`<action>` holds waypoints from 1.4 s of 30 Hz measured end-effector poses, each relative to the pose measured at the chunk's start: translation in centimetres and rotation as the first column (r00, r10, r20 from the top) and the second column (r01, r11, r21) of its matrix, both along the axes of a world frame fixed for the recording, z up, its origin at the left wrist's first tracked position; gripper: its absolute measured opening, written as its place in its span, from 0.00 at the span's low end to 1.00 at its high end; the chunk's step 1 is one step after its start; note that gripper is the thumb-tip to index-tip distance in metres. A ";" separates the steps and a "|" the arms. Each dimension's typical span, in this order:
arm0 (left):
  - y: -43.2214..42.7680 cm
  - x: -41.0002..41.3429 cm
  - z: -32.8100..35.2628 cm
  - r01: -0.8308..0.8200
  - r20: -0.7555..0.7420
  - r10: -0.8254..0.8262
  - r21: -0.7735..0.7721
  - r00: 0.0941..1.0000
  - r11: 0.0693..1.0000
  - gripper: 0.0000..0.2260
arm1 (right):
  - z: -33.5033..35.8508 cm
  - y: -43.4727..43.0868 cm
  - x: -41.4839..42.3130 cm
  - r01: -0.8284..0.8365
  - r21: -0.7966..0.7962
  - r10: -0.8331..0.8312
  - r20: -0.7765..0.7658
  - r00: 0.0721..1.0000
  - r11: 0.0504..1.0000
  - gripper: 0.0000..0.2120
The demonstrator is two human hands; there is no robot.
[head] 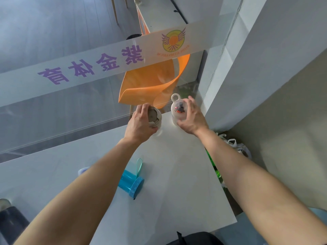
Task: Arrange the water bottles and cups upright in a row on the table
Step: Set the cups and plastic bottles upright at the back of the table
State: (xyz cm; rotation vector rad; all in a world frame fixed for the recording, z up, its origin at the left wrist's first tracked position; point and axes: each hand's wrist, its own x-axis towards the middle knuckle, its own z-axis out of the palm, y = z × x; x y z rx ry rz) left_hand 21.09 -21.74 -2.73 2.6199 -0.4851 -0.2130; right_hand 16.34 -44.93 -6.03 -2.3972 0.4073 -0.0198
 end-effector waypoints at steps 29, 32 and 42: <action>5.2 0.0 -0.5 -0.116 -0.163 0.121 0.039 0.979 0.993 0.47 | -4.1 5.3 -8.7 0.077 -0.072 -0.096 -0.303 0.948 0.994 0.13; 10.4 -1.7 -0.2 -0.200 -0.120 0.211 0.096 0.970 0.975 0.31 | -3.5 11.0 -10.2 -0.148 0.001 0.138 -0.357 0.924 0.989 0.21; 27.2 -12.6 -2.5 -0.409 -0.363 0.550 0.397 0.752 0.822 0.56 | -3.1 24.8 -13.4 -0.472 -0.034 0.384 -0.531 0.755 0.881 0.37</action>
